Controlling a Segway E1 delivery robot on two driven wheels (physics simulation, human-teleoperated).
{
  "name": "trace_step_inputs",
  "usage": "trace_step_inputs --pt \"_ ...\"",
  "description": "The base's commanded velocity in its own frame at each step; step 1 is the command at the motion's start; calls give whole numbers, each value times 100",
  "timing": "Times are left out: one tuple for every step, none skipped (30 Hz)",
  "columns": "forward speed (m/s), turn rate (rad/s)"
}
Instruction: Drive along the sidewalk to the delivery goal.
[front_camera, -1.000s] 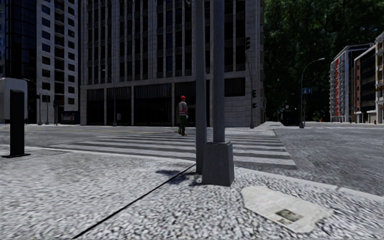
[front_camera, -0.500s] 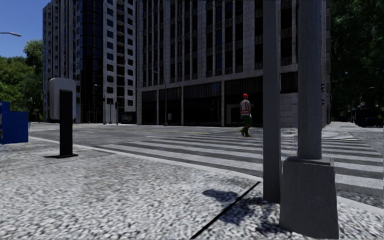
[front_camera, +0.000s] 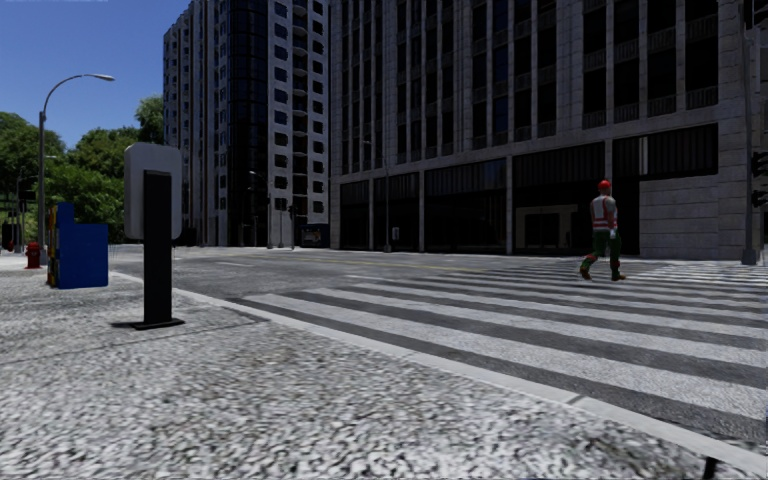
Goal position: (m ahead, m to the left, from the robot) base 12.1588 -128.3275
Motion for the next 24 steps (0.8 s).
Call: trace_step_inputs --pt "200 0" --pt "200 0" --pt "200 -9" --pt "200 -27" --pt "200 -40" --pt "200 -40" --pt "200 -44" --pt "200 -45" --pt "200 -46" --pt "200 -46" --pt "200 -46" --pt "200 -46" --pt "200 -46" --pt "200 -46" --pt "200 -46" --pt "200 -46" --pt "200 -46" --pt "200 -28" --pt "200 -28" --pt "200 -10" --pt "200 -2" --pt "200 0" --pt "200 0" --pt "200 0"
